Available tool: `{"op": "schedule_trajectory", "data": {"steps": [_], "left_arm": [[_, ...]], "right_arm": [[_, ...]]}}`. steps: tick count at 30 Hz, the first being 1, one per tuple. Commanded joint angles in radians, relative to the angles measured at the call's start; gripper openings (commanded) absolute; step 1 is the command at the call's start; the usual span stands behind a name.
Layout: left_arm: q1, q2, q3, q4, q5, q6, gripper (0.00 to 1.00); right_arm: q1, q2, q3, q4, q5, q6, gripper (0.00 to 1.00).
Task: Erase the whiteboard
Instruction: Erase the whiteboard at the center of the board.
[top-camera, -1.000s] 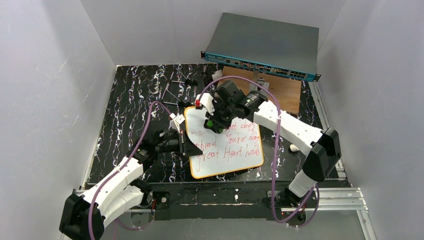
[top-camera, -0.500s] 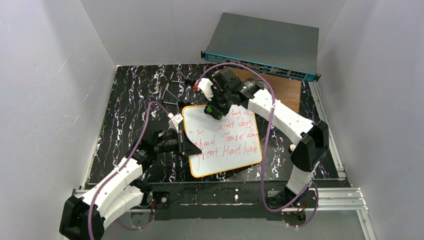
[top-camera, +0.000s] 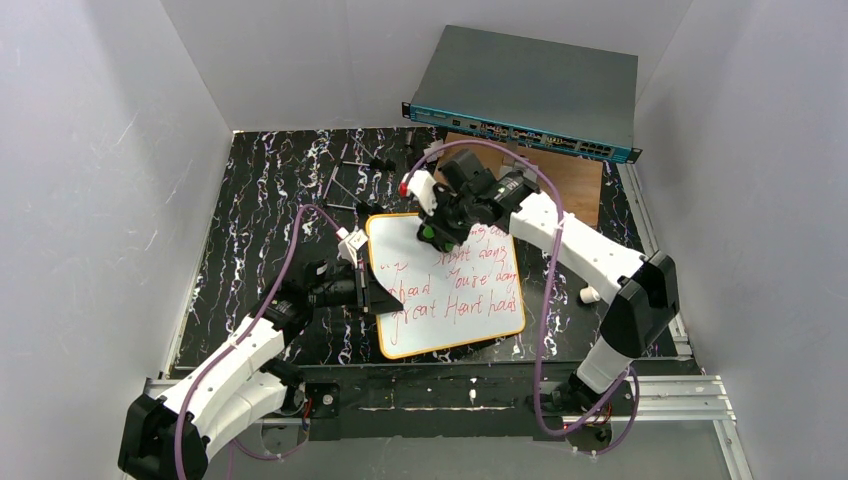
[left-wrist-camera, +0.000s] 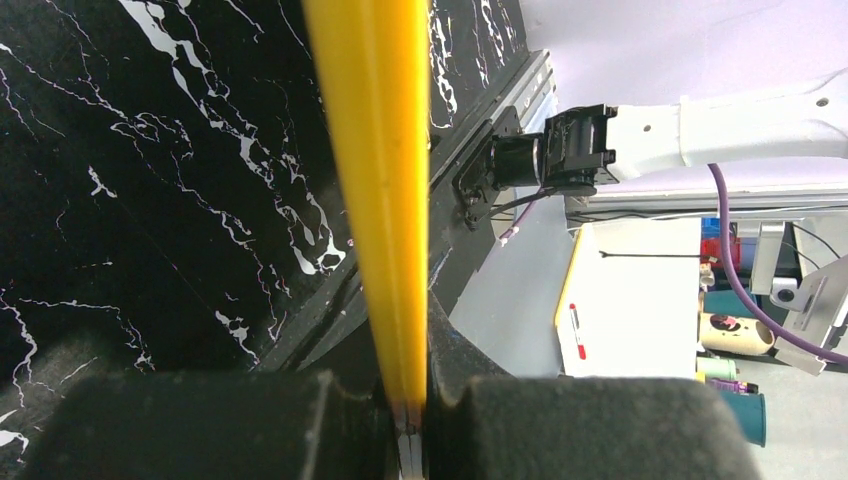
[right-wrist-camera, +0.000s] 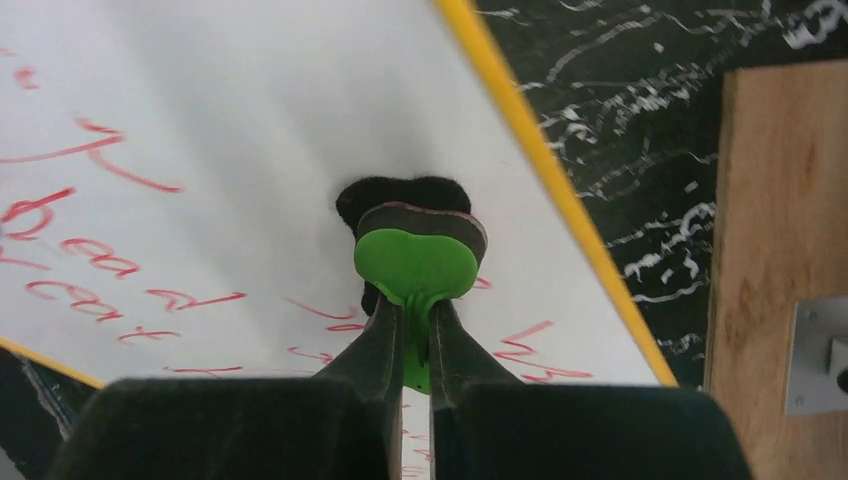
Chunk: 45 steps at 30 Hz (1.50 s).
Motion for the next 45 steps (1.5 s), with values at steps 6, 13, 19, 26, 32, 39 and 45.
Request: {"op": "schedule_trajectory", "data": {"steps": [6,13,19,26,32,39,45], "left_arm": [[-0.016,-0.051,0.074,0.12,0.094,0.109,0.0],[-0.016,-0.048,0.066,0.131,0.095,0.108,0.0],[-0.016,-0.051,0.064,0.137,0.108,0.099,0.0],[-0.016,-0.043,0.07,0.141,0.111,0.102,0.0],[-0.016,-0.032,0.064,0.162,0.119,0.094,0.0],[-0.016,-0.011,0.075,0.156,0.134,0.093,0.0],[-0.016,0.004,0.083,0.157,0.133,0.096,0.0]], "right_arm": [[-0.032,0.124,0.187,-0.012,0.041,0.042,0.01],[0.04,0.006,-0.032,-0.033,-0.112,-0.108,0.01],[-0.082,0.065,0.066,0.073,0.124,0.02,0.01],[0.009,-0.068,-0.118,-0.045,-0.246,-0.146,0.01],[-0.069,-0.071,-0.152,0.094,-0.034,-0.029,0.01],[-0.084,0.082,0.138,0.024,-0.005,0.043,0.01],[0.048,0.031,0.043,-0.096,-0.244,-0.127,0.01]]}}
